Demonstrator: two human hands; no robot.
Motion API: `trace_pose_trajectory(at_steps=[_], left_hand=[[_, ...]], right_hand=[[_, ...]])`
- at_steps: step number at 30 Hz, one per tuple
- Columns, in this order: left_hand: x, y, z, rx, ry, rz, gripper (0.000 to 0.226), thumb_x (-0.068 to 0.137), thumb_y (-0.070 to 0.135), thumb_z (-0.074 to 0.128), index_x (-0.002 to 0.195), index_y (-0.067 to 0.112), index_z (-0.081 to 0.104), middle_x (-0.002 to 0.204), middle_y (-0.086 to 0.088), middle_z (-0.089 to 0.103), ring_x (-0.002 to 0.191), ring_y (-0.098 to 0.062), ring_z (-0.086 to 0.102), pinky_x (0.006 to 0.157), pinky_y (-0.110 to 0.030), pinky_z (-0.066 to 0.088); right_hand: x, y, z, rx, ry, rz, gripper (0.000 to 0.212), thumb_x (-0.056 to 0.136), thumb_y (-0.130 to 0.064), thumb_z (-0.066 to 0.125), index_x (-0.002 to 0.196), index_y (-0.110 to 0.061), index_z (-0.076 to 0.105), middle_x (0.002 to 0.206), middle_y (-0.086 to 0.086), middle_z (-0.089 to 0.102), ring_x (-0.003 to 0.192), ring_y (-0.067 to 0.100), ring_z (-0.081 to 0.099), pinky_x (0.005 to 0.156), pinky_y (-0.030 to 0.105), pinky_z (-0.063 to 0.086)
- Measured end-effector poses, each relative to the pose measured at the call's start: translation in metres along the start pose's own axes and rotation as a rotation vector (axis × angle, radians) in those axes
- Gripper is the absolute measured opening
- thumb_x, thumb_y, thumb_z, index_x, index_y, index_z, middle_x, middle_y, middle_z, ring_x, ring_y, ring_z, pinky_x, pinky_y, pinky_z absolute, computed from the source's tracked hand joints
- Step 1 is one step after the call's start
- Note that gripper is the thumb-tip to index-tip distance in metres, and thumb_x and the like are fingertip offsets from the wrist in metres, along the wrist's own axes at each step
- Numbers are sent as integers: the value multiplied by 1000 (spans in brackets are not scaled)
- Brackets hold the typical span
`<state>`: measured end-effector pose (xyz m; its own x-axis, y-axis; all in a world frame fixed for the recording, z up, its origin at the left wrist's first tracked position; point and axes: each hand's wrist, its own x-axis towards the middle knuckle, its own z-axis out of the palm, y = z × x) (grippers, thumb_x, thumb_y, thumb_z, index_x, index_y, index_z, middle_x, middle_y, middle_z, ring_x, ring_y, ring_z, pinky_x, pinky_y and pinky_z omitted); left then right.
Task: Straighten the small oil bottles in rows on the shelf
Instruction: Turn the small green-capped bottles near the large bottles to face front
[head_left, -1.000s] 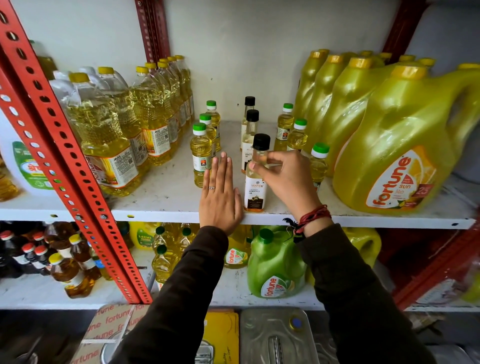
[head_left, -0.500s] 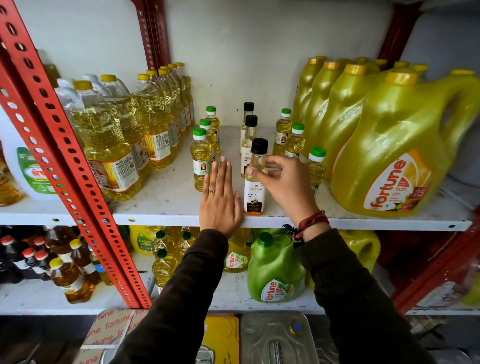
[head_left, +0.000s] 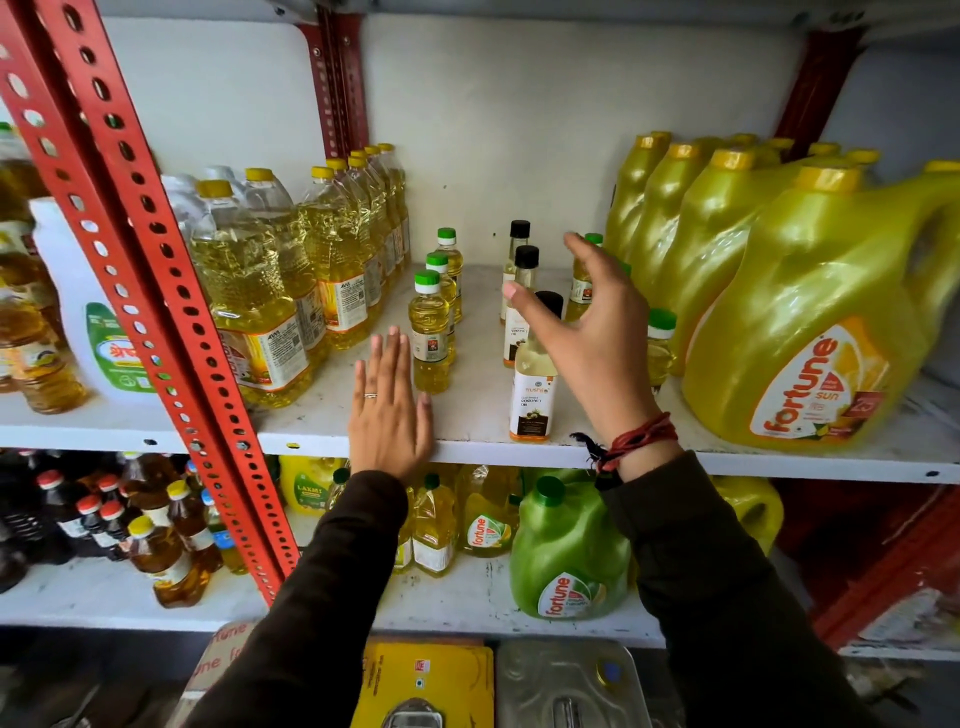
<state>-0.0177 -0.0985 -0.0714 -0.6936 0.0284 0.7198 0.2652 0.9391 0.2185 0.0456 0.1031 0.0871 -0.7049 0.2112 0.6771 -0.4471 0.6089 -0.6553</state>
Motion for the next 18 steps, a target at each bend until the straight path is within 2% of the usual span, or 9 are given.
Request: trace_pose_trajectory(at_steps=[4,7,10,12,18], left_hand=[[2,-26,-8,2,-12,5,70,104,34,24,165,3,13,174,-12,8,162,-23,0,130,-35,-10],[2,-28,-8,4,-8,30,69,103,32,25,165,3,15,174,-13,10,162,-25,3,130,-36,-8],[3,-27,-9,-3,-2,22,69,102,31,26,164,2,18,173,-12,11,162,-27,6,130,-35,-9],[3,-28,-10,-1,-3,24,70,101,31,26,164,1,18,173,-13,12,161,-28,7,130,-34,-10],[3,-28,-9,-1,9,14,71,101,31,28,164,1,19,173,-14,13,161,-29,7,130,-35,-10]], right_hand=[[8,-21,28,122,-88,-49,71,82,-47,77,140,-14,54,144,4,58,133,17,55,111,36,47],[14,-26,67,127,-215,8,66,86,-40,75,142,-12,51,145,7,57,134,22,54,111,39,47],[19,-22,106,136,-290,116,57,89,-30,72,138,-8,54,138,12,62,129,26,57,108,33,45],[22,-14,127,112,-308,177,45,90,-25,71,130,-8,58,129,12,66,122,28,61,97,25,42],[27,7,153,91,-339,257,30,87,-23,71,112,-7,67,114,13,73,110,32,67,95,36,52]])
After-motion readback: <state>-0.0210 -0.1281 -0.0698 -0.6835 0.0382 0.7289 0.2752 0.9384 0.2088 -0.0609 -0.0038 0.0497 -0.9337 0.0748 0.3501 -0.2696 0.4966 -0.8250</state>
